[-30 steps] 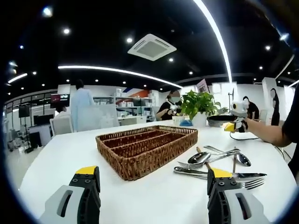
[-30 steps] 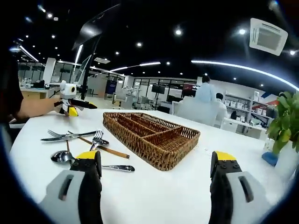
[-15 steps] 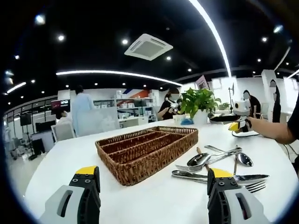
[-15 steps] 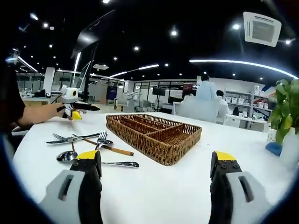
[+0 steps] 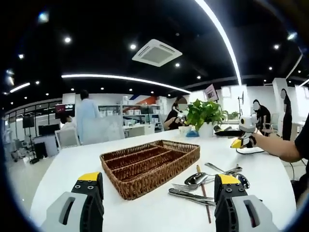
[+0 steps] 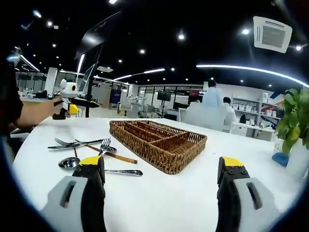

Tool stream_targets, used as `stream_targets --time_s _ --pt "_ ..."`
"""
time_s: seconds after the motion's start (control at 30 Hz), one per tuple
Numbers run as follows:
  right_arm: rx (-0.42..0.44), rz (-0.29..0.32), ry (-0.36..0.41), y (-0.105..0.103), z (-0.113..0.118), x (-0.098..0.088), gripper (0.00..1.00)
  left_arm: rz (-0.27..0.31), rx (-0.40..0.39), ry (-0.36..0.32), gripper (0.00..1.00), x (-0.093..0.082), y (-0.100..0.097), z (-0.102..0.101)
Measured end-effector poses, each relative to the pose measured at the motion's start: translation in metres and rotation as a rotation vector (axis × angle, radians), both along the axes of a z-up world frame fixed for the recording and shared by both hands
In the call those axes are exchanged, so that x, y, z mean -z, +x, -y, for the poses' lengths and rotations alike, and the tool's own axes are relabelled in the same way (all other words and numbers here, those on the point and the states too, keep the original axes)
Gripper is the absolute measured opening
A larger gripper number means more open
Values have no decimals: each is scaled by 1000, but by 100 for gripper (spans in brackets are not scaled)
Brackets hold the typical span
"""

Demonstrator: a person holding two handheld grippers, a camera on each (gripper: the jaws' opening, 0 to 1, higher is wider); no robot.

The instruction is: Arrange the knives, forks, and spoons in their matching storage slots by inserting each utensil handle-first until every utensil is classified and aligned in the correct compartment

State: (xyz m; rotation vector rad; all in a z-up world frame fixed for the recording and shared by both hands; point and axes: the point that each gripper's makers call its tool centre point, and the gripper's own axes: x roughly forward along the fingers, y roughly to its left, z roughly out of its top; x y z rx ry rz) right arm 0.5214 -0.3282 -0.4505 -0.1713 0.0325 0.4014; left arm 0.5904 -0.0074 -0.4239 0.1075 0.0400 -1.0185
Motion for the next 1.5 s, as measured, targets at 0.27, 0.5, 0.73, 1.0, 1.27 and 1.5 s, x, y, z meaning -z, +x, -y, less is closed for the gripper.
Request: stream_targets --time_s 0.27,0.5,0.73,1.0,1.27,1.5 --pt "4 4 -9 3 4 1 100 34 -38 13 100 -26 -12 1" --pt "5 1 -4 5 6 3 100 56 -42 64 100 -40 -21 -2" --pt "-9 -9 -19 5 2 7 100 13 -33 46 100 -23 -20 4" --pt "-14 -9 -19 4 1 7 100 -34 20 84 98 11 -34 31" --pt "-18 -10 -19 4 -1 7 100 -110 66 137 94 47 -48 58" --pt "-22 -13 -15 3 -1 8 100 -168 91 196 88 78 -53 73"
